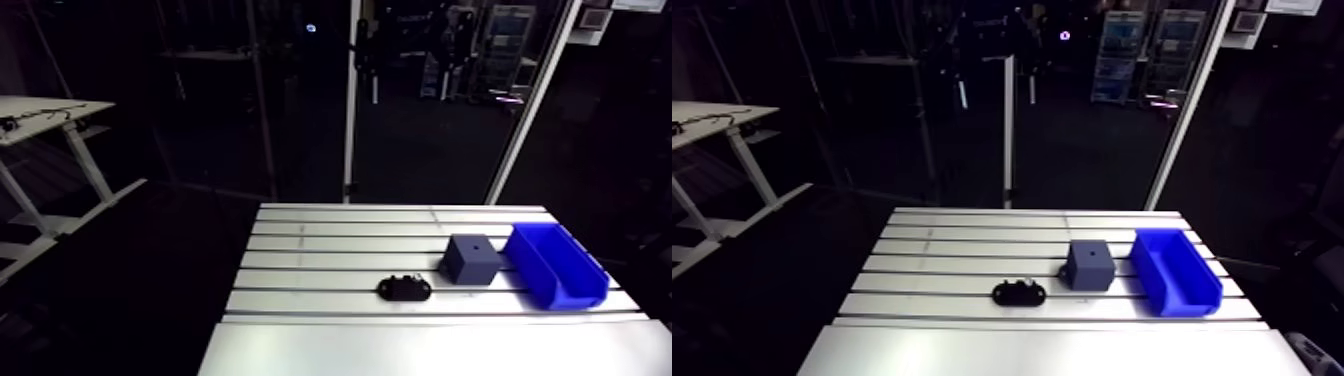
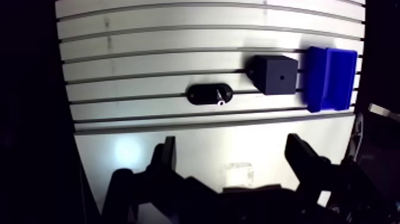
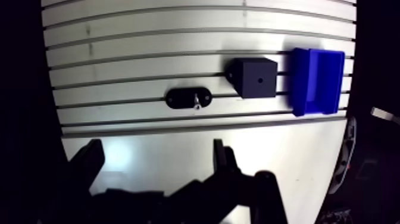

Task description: Pick up the M10 bolt and insert it into the hole until fully seated.

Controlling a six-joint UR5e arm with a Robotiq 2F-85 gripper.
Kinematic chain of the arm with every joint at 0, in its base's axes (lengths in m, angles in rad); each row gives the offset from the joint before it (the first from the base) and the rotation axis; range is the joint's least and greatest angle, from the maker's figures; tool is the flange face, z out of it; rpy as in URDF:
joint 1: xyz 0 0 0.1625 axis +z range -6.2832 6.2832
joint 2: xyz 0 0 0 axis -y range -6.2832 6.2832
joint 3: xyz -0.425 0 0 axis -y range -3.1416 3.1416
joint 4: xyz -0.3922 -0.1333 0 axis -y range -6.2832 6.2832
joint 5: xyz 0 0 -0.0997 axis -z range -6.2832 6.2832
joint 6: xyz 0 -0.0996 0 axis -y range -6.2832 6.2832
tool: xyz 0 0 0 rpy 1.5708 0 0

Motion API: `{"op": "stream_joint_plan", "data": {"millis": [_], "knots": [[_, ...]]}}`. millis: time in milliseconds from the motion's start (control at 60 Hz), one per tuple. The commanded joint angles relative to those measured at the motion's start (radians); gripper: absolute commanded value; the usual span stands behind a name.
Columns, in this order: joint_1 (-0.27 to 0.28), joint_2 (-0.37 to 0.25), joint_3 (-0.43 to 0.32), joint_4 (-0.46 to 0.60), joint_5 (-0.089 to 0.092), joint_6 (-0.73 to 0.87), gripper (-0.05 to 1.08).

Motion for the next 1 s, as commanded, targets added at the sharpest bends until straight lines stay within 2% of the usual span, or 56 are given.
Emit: {"op": "stream_joint_plan", "data": {"millis": [17, 667, 850, 1000], "knots": [[-0.002, 0.03, -0.052, 0.011, 0.017, -0.014, 0.01], [0.002, 0.031, -0.042, 0.002, 0.015, -0.014, 0.01], [-0.009, 0.031, 0.007, -0.059, 0.015, -0.014, 0.01], [-0.009, 0.031, 0.081, -0.155, 0.015, -0.018, 0.01]]}}
